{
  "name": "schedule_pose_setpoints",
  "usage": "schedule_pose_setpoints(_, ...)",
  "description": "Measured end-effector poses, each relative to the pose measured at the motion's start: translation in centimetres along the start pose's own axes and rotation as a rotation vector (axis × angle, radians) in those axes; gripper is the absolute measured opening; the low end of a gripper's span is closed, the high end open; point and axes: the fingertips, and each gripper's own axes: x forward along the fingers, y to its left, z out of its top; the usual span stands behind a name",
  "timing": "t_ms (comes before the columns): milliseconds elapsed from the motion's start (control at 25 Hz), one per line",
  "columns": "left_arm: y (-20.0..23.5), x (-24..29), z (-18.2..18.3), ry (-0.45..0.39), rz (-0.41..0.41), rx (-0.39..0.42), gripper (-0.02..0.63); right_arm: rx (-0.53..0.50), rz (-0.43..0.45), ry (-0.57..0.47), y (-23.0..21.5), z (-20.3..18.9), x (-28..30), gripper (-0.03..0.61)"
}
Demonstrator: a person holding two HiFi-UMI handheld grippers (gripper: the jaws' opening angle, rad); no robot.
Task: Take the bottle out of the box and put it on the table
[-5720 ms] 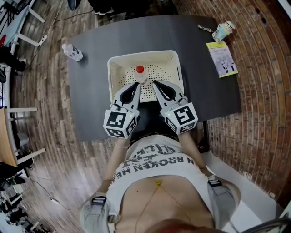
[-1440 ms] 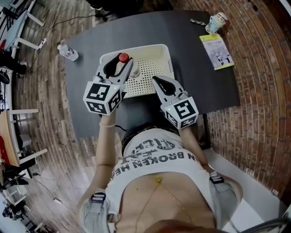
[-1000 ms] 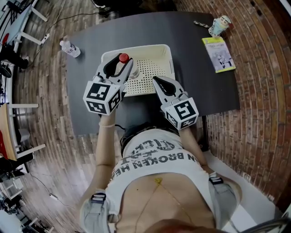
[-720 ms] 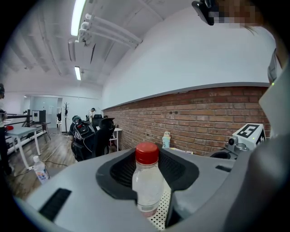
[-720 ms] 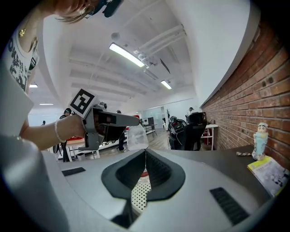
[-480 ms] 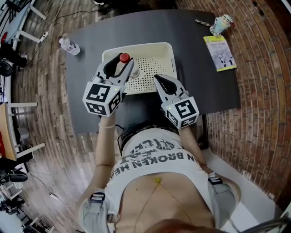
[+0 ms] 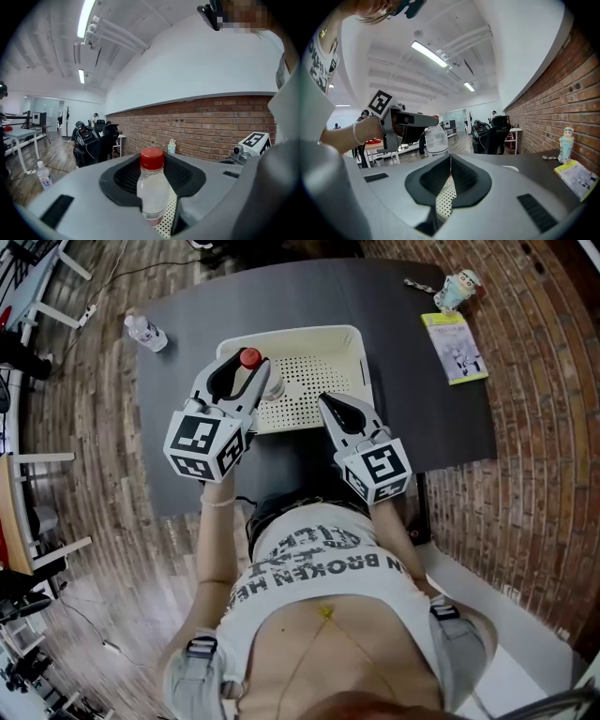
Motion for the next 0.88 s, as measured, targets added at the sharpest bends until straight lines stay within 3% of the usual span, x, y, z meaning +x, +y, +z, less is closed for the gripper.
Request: schedule_pose_setpoints(880,12.1,-11.1,0.7,-0.035,0.228,-0.017,0.153,-0.011,-0.016,0.034,3.2,0.0,4.2,0.009)
